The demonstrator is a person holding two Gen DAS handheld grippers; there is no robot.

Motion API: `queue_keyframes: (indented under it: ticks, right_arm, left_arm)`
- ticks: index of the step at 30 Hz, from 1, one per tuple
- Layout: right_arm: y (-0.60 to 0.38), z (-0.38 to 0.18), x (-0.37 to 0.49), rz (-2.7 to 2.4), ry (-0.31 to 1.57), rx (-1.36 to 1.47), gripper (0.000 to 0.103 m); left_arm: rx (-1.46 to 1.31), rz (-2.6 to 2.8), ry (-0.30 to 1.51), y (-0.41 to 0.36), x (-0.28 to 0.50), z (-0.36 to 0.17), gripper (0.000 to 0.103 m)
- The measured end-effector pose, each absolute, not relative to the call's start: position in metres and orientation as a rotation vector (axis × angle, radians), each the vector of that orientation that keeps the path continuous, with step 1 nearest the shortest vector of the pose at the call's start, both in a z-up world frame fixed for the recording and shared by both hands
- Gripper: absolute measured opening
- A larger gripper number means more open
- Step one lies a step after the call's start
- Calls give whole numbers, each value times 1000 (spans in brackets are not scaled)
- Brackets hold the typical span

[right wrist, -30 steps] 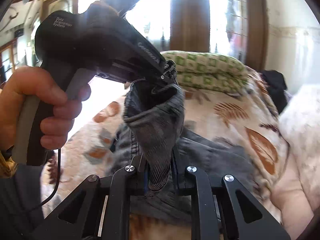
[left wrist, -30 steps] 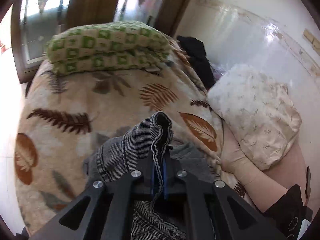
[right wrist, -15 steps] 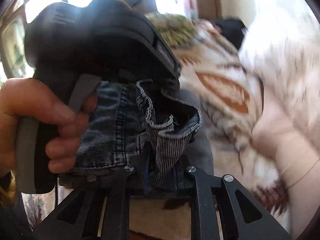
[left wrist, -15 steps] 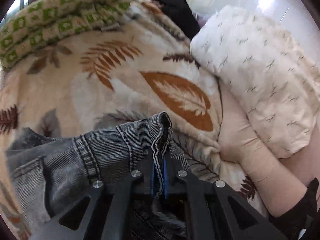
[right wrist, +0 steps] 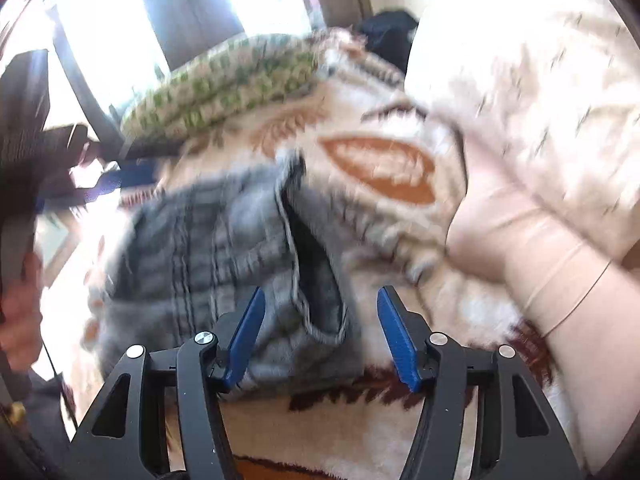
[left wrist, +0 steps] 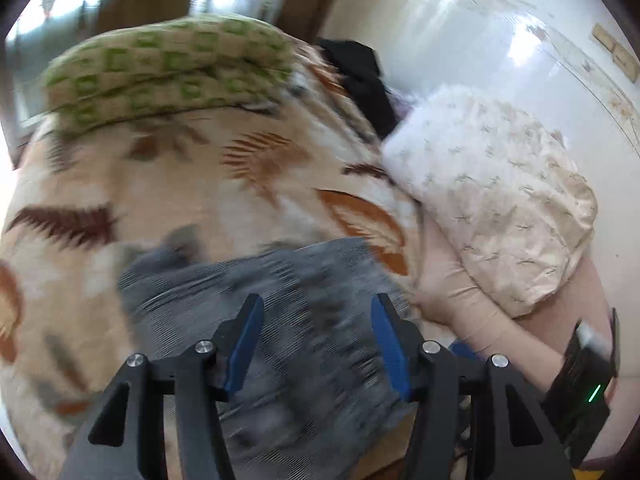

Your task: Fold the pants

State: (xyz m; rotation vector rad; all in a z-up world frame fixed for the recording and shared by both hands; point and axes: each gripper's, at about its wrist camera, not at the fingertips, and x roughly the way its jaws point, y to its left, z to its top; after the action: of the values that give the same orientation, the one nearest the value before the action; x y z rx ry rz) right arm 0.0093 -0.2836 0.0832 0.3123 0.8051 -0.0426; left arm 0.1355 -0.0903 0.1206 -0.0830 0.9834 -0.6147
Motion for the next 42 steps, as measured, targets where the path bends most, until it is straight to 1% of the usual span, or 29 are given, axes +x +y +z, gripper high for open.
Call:
queue_keyframes:
  ticks: [1, 2, 3, 4, 5, 6, 7, 9, 12, 14, 19, 21, 23, 25, 28, 31, 33, 34, 35, 38, 42]
  right_arm:
    - [-282, 86, 15, -9, 800, 310, 58]
    - [-280, 89, 26, 20, 804, 301, 56]
    - [-277, 88, 32, 35, 811, 281, 49]
    - [-273, 85, 40, 38, 823, 249, 46]
    - [-270, 79, 46, 38, 854, 225, 42]
    - [-269, 73, 53, 49, 882, 228, 27]
    - [-268, 69, 55, 58, 899, 232, 21]
    - [-266, 57, 57, 44, 921, 184, 17]
    - [-260, 32, 53, 5, 960, 46, 16]
    - [-261, 25, 51, -5, 947, 24, 16]
    - [-263, 28, 49, -20, 948, 5, 17]
    - [-266, 33, 46, -34, 940, 14, 24]
    - [-272, 47, 37, -37, 908, 46, 24]
    - [-272, 63, 29, -48, 868, 45, 27]
    - [-267, 81, 22, -21, 815, 59, 28]
    - [-262, 64, 27, 11, 870, 75, 28]
    - [-262, 32, 33, 9, 972, 78, 28]
    - [-264, 23, 34, 13, 988, 92, 29]
    - [-267, 21, 32, 14, 967, 106, 29]
    - [-268, 33, 33, 6, 975, 121, 29]
    - [-271, 67, 28, 16, 865, 132, 32]
  left_arm:
    - [-80, -575, 972, -77, 129, 118, 58]
    - [-79, -550, 968, -69, 125, 115, 56]
    - [-78, -531, 973, -63, 121, 109, 56]
    - [-77, -523, 981, -57, 115, 104, 56]
    - [-72, -517, 985, -56, 113, 100, 56]
    - [-52, -509, 991, -56, 108, 95, 56]
    - [-29, -502, 998, -57, 104, 89, 56]
    - [21, -481, 1013, -63, 99, 76, 57]
    - [55, -458, 1043, -70, 99, 54, 58]
    - [83, -439, 1050, -74, 98, 43, 58]
    - [67, -440, 1038, -70, 94, 48, 58]
    - [54, -441, 1031, -66, 89, 53, 57]
    - [22, -456, 1027, -61, 83, 58, 56]
    - [6, -470, 1020, -58, 74, 60, 56]
    - [20, -466, 1021, -58, 65, 52, 56]
    - [-9, -459, 1037, -56, 68, 43, 56]
    - [-17, -461, 1042, -56, 69, 41, 56]
    - [-4, -464, 1045, -58, 68, 39, 56]
    - [10, -459, 1035, -59, 67, 39, 56]
    - [-29, -463, 1027, -52, 64, 44, 56]
    - [-129, -468, 993, -36, 67, 58, 56]
